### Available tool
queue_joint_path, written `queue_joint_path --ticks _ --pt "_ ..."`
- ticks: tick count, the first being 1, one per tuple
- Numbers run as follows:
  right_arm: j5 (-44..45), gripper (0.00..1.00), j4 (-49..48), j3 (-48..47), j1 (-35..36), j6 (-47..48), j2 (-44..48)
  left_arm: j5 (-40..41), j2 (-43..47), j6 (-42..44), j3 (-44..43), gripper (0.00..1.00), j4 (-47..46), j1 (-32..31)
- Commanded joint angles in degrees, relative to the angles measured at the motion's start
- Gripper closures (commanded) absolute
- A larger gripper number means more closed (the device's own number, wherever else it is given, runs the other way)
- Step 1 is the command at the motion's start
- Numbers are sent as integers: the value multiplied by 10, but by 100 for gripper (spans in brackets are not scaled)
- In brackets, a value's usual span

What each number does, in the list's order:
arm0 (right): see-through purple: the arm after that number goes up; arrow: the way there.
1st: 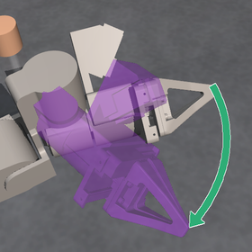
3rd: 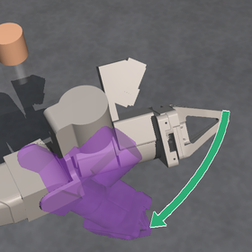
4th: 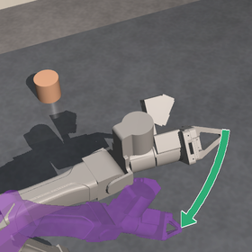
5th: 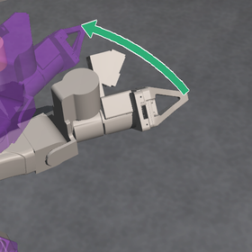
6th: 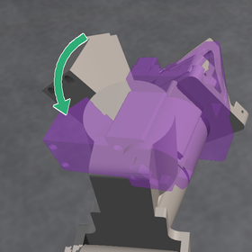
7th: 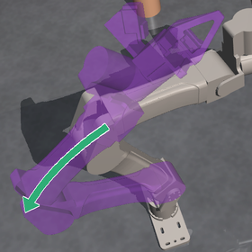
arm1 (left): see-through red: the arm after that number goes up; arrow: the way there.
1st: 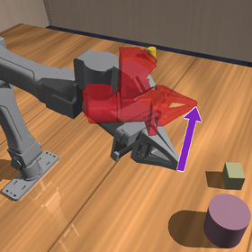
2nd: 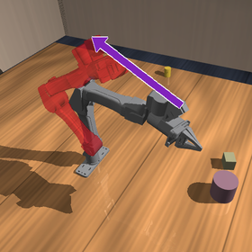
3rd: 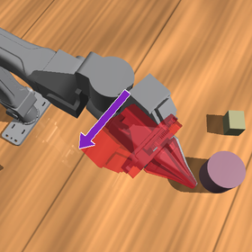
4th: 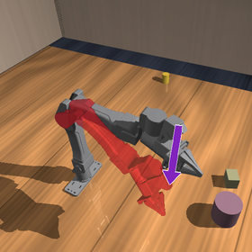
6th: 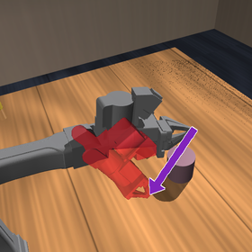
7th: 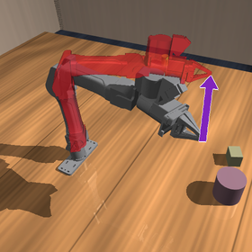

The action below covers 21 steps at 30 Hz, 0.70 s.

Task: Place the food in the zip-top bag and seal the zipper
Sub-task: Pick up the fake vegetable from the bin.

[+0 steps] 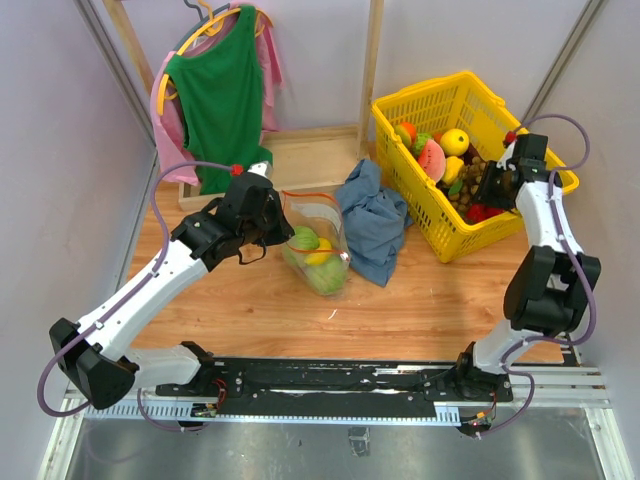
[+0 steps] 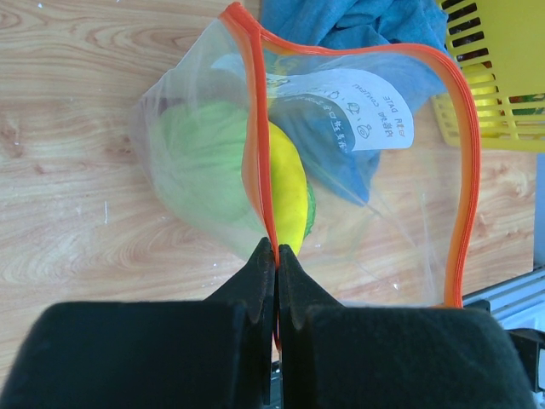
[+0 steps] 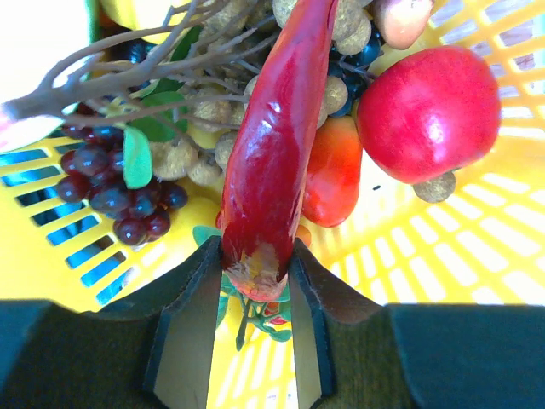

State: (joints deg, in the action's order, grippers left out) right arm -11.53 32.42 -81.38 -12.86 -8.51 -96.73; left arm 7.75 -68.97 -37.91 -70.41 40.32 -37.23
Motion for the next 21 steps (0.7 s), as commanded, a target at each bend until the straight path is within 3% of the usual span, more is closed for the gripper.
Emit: queue_joint_path --ticks 1,11,21 --pt "14 96 -11 14 -7 10 61 -6 -2 -4 -1 100 -18 5" --pt "-2 99 -105 70 2 15 167 -5 -1 -8 -4 100 -14 5" --pt "-14 97 -161 38 8 27 218 -7 -2 -10 -4 100 -18 5"
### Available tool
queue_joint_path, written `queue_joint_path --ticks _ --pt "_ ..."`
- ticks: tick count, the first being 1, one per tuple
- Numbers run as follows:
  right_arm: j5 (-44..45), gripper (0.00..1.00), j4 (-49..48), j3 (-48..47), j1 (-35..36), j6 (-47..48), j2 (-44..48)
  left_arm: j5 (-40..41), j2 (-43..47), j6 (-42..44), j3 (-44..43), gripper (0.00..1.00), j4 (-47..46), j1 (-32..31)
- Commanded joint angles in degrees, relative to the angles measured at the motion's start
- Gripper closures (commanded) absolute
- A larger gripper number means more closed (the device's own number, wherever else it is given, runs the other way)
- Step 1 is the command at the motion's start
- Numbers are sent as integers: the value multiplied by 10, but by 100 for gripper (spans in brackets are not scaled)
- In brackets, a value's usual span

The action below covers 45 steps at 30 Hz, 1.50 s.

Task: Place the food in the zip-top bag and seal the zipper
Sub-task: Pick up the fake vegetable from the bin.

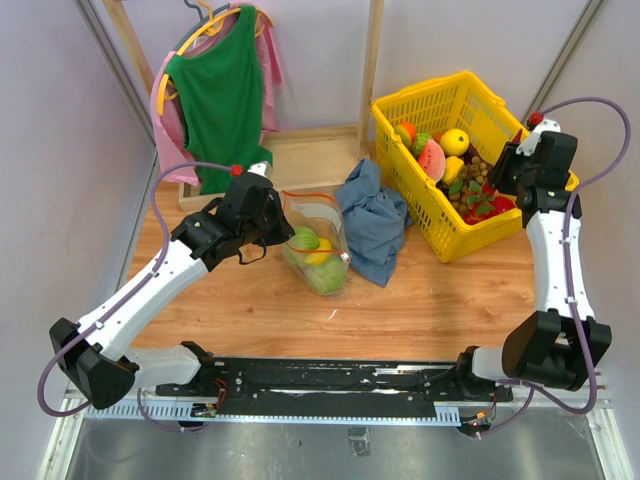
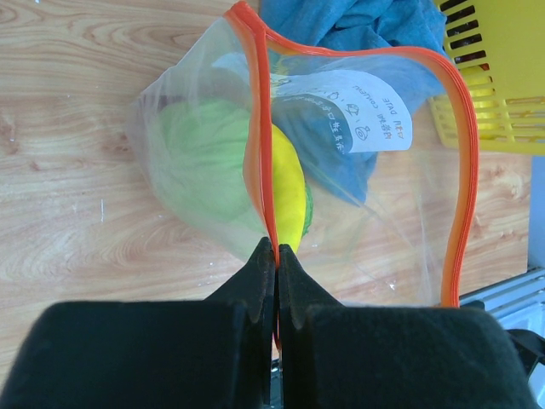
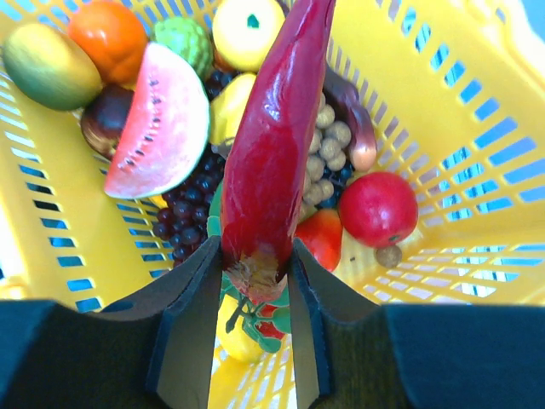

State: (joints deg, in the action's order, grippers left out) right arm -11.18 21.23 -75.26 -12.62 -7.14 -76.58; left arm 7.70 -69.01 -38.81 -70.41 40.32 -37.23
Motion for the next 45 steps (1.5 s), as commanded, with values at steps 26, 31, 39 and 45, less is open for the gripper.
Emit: queue_joint_path --ticks 26,31,39,45 --pt "-68 99 -104 18 33 47 -12 -10 -3 0 2 100 -23 4" --pt "-69 99 -76 -5 52 50 38 -8 -2 0 -4 100 -20 4" --pt "-64 99 -39 -41 125 50 102 -4 -1 0 -7 100 -18 4" --pt "-93 99 -27 -72 187 26 126 -3 2 -1 -16 100 -16 4"
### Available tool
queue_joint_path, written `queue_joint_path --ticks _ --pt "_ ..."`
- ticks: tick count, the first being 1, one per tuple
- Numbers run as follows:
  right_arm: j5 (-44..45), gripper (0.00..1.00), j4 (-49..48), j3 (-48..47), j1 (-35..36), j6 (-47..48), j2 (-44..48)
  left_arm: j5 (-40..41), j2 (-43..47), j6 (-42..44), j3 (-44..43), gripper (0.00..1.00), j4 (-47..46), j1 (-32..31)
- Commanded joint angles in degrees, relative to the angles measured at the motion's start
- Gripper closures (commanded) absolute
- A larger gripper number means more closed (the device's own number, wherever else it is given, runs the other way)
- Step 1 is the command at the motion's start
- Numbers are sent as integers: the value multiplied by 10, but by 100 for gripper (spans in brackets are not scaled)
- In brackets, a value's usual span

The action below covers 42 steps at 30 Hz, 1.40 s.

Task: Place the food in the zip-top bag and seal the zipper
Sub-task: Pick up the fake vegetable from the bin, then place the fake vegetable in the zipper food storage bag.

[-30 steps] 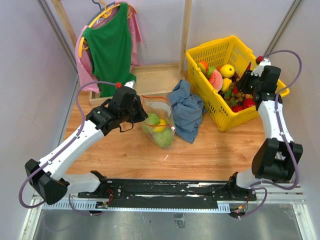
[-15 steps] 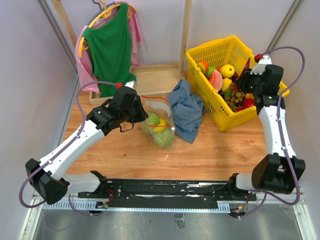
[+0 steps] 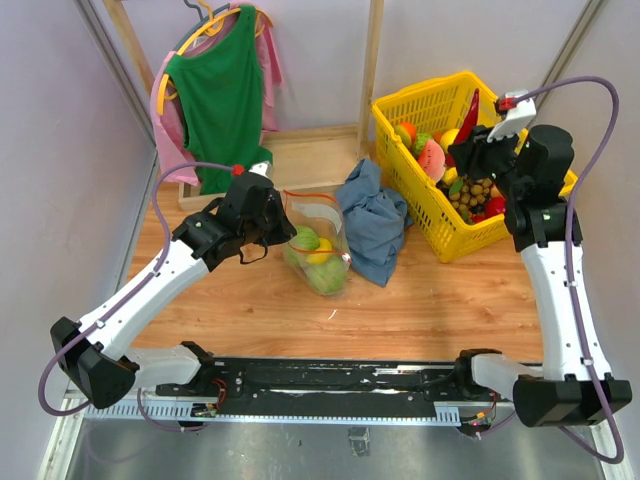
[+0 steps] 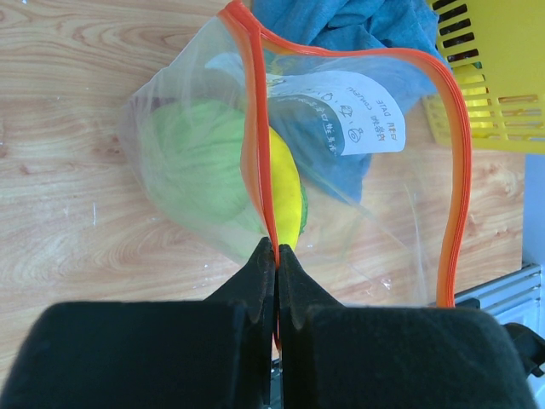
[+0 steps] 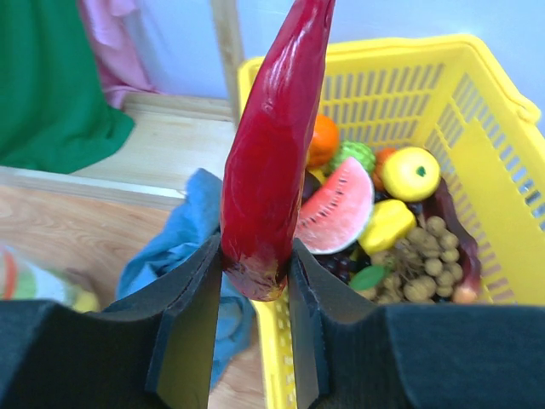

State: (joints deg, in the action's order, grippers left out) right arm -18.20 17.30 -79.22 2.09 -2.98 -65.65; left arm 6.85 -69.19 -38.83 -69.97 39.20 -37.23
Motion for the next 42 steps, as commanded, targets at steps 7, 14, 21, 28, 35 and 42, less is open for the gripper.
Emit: queue_joint_path --ticks 7,14,21,28,35,42 --pt "-60 99 12 -38 157 -53 15 6 2 -1 -20 100 -6 4" --pt "-74 99 23 -57 272 -78 -16 2 1 -2 -19 100 -12 4" --pt "-68 99 71 -89 365 -71 -83 3 1 -1 -21 100 -11 5" --pt "-25 99 174 -108 410 -39 -160 -1 -4 -2 -21 100 -14 4" --pt "8 97 265 -109 428 -31 -209 -2 -4 -3 -20 100 -17 4" --pt "44 60 332 -147 435 -14 -254 -4 -3 -1 -20 100 -15 5"
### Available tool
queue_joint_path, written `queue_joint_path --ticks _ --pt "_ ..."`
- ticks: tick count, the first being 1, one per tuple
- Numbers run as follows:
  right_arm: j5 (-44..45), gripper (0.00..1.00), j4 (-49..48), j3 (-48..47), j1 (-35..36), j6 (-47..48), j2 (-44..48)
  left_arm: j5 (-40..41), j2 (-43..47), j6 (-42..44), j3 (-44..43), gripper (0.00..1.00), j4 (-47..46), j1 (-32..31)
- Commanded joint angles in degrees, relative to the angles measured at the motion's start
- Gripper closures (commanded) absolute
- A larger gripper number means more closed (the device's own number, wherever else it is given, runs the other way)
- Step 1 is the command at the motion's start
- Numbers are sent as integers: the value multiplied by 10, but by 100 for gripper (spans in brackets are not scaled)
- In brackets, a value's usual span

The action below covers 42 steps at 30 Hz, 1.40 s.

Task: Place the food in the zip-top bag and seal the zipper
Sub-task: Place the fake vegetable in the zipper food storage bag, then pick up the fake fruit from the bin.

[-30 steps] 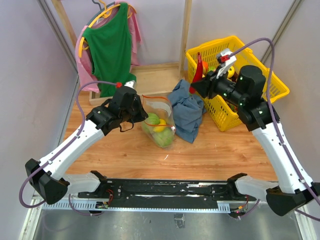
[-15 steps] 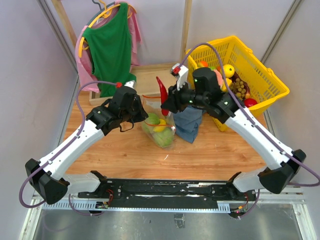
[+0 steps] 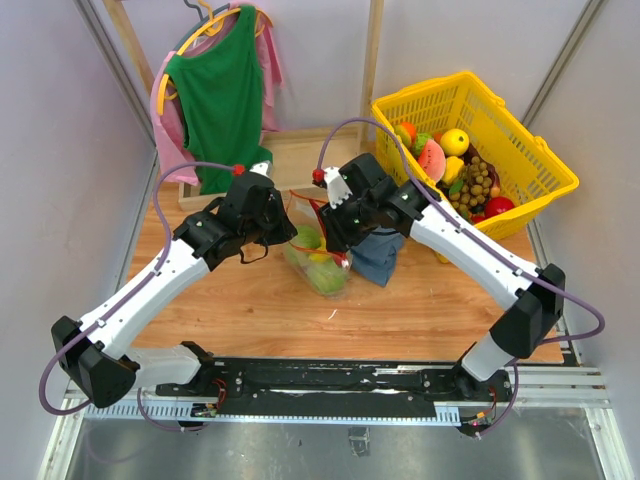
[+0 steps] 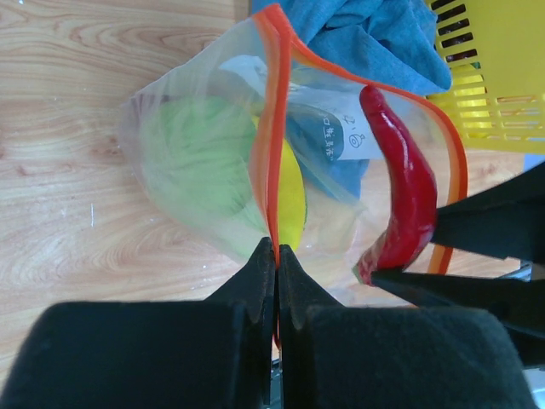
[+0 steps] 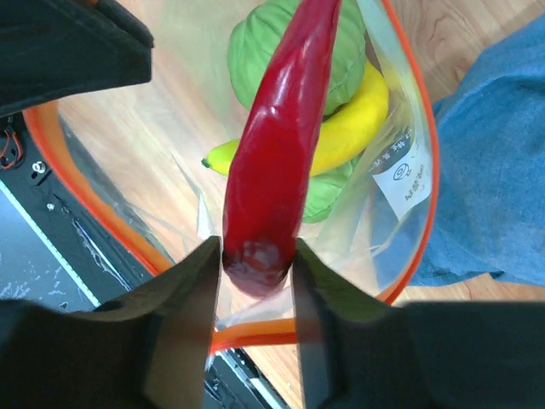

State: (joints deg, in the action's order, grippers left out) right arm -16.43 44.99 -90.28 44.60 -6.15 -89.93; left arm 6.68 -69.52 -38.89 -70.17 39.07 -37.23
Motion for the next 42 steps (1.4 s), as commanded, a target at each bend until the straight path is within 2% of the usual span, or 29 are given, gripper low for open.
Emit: queue_joint_path --ticks 1,2,6,12,16,24,33,42 --pt "26 54 55 -42 11 19 -11 -1 1 0 -17 100 -14 4" --pt "26 50 55 -48 12 21 -13 0 1 0 -17 100 -14 5" --pt "27 43 52 -66 13 29 -3 -1 -1 0 -17 100 -14 4" --pt "60 40 55 -84 12 46 19 -3 -2 1 -16 100 -14 4" --pt "126 37 78 -100 -11 60 45 -4 4 1 -12 100 -14 4" --pt "113 32 94 -102 -189 67 87 -8 5 4 -11 100 -15 4" --pt "46 30 69 -67 -433 63 54 -16 6 6 -10 100 -18 4" --pt "47 30 57 -81 -529 57 -56 -22 3 11 -12 100 -18 4"
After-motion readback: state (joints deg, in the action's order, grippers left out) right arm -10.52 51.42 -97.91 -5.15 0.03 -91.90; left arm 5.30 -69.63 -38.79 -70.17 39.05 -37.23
